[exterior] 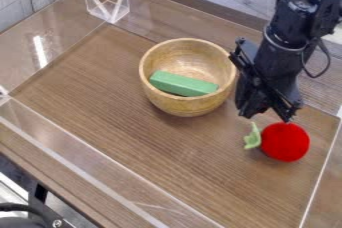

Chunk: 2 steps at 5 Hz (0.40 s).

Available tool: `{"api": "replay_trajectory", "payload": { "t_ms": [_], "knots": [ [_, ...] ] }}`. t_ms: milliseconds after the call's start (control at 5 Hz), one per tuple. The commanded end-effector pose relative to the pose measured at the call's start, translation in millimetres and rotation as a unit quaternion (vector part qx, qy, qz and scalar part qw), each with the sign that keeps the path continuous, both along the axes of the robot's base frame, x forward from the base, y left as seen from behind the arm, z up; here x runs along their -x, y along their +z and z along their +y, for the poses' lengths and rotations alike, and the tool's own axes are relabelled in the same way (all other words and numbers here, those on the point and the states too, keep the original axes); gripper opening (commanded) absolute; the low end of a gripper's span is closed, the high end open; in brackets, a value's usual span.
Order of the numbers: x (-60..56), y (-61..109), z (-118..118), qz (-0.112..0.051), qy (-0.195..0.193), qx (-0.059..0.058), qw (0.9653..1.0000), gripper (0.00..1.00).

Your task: Move the red fruit to the right

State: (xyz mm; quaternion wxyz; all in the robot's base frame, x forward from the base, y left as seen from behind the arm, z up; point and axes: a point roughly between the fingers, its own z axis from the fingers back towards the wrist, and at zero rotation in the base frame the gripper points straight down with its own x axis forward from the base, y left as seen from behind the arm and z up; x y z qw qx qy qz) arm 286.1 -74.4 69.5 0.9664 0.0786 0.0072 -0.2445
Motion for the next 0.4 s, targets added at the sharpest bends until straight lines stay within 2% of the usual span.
{"api": "replay_trajectory", "payload": {
  "t_ms": [0,200],
  "knots": [
    [-17.1,17.9,-3.6,-0.03,-0.056,0.008,0.9979,1.0],
    [-24.3,19.3,-11.7,-0.031,-0.107,0.009,0.9938,0.0]
  ]
}}
